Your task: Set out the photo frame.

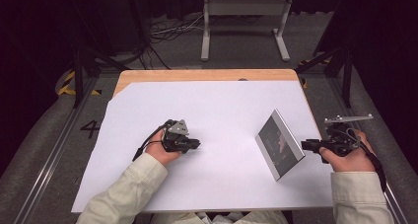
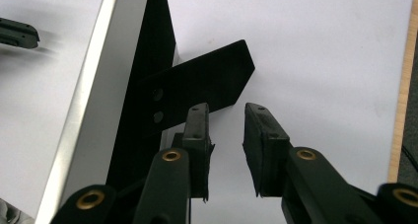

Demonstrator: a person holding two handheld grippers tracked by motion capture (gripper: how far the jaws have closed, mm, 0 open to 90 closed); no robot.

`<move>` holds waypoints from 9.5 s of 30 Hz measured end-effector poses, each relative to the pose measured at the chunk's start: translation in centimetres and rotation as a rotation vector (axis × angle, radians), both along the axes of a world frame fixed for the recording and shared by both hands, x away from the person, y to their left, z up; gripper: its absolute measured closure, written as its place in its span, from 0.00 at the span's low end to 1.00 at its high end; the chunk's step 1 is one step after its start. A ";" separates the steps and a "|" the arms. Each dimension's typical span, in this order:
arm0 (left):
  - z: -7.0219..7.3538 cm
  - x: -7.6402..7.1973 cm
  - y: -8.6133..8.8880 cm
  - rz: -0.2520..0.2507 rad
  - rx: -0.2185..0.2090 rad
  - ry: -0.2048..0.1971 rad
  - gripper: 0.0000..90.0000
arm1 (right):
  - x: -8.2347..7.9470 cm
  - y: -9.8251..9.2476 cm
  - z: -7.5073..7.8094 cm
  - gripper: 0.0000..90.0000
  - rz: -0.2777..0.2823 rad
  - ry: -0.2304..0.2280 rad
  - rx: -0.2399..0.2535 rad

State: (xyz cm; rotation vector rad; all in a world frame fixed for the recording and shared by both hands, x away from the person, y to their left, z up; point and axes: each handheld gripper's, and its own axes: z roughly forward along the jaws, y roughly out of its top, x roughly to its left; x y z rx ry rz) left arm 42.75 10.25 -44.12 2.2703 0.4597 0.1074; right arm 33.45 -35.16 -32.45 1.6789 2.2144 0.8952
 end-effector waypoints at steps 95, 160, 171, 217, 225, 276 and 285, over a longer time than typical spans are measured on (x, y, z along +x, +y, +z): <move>0.0 -0.4 -0.7 -0.017 0.017 0.044 0.94 | 3.2 6.1 1.1 0.74 0.005 0.154 -0.002; 0.3 -3.0 6.2 0.178 -0.013 0.041 0.92 | 8.4 11.2 5.4 0.93 0.402 0.050 -0.143; 0.2 -3.6 7.6 0.218 -0.024 0.044 0.92 | 10.1 13.6 5.5 0.93 0.560 0.010 -0.141; 0.0 -3.2 7.5 0.209 -0.020 0.080 0.90 | 12.5 18.2 3.2 0.93 1.115 -0.066 -0.160; -0.1 -3.1 7.5 0.205 -0.016 0.082 0.89 | 12.8 18.6 2.8 0.93 1.163 -0.042 -0.168; 0.0 -2.6 7.2 0.207 -0.034 0.084 0.87 | 11.4 13.9 4.7 0.57 0.998 -0.271 -0.251; 0.0 -2.2 6.9 0.203 -0.034 0.086 0.87 | 10.6 11.7 5.0 0.57 0.949 -0.266 -0.252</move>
